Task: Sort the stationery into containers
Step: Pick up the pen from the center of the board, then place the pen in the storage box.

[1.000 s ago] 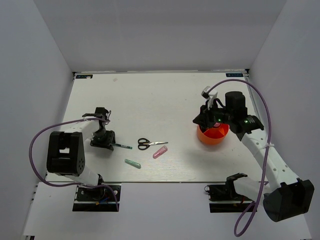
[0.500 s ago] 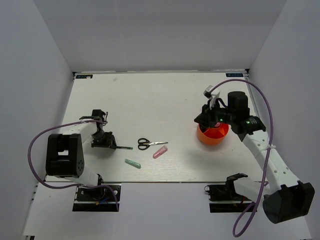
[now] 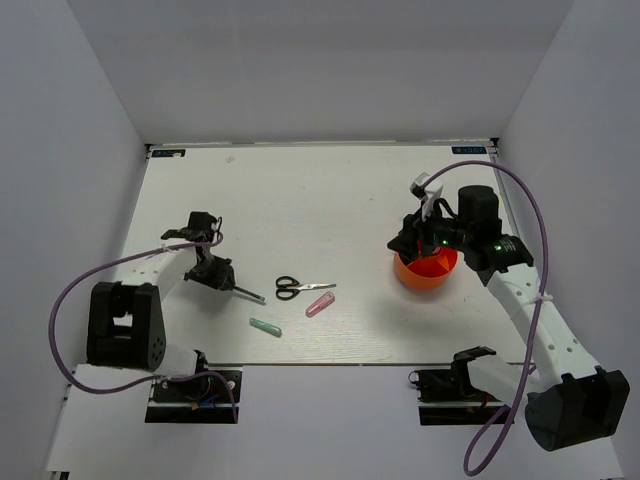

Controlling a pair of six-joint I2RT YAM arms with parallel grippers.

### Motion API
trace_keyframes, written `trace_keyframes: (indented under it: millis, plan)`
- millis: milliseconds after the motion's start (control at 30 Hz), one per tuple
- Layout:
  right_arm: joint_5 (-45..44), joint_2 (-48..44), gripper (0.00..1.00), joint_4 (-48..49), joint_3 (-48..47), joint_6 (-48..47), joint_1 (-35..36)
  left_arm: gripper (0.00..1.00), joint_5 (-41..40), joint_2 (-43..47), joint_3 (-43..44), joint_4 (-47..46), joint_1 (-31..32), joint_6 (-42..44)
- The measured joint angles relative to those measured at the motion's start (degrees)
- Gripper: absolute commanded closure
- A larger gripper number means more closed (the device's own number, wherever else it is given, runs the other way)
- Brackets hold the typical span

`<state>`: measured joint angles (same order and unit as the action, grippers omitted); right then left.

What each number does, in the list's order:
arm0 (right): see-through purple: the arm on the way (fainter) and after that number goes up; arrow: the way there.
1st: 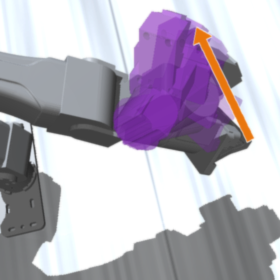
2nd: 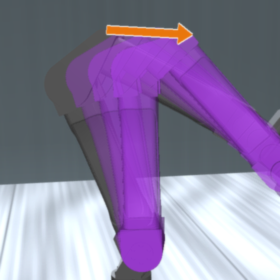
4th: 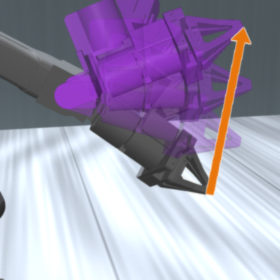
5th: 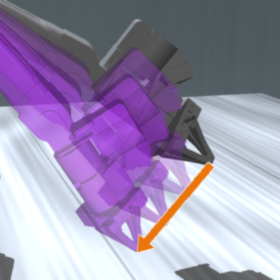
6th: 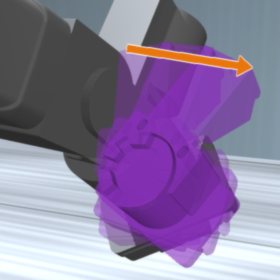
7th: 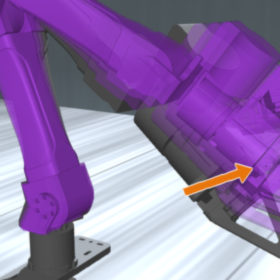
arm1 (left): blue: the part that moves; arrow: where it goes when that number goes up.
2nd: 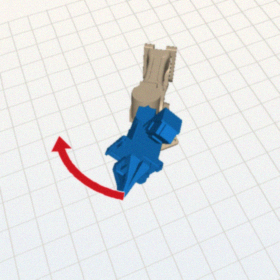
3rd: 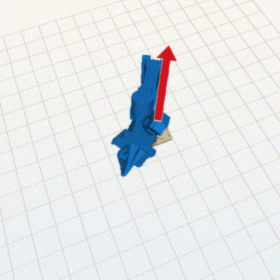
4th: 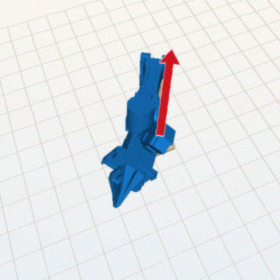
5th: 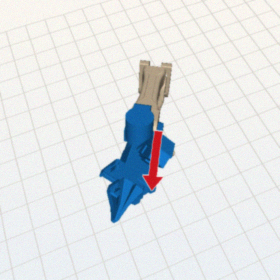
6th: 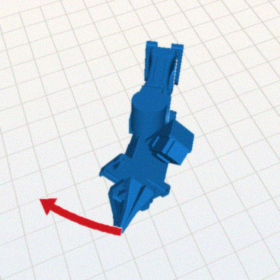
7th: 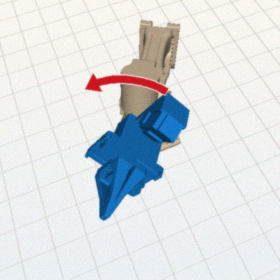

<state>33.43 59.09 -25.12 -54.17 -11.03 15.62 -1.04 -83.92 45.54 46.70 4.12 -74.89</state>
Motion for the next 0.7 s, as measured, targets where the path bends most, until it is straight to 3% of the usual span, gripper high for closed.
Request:
trace_keyframes:
  millis: [267,333,367,400,433,567,700]
  plan:
    - [-1.9,-0.7,0.47,0.1,0.5,0.1,-0.4,1.00,-5.8,8.9,14.6,-0.3,11.0,11.8]
    - [-6.3,-1.2,0.54,1.0,0.9,0.4,-0.4,1.00,-7.0,8.9,17.7,-2.3,15.0,14.9]
    - [-9.1,-1.6,0.63,1.7,1.1,0.8,-0.4,1.00,-8.0,8.7,18.9,-3.7,17.4,16.6]
    - [-12.9,-2.1,0.91,2.6,1.4,1.4,-0.5,1.00,-8.7,8.4,19.7,-4.6,19.7,18.4]
    - [-17.4,-2.6,1.00,3.3,1.7,1.8,-0.5,1.00,-9.9,7.5,21.1,-6.0,22.6,20.6]
    - [-36.8,-4.6,1.00,7.6,3.0,4.9,-0.9,1.00,-14.3,2.0,26.3,-13.8,32.9,30.4]
    - [-50.0,-7.4,1.00,11.6,5.3,6.8,-1.5,1.00,-18.1,-5.0,31.0,-26.0,41.5,41.8]
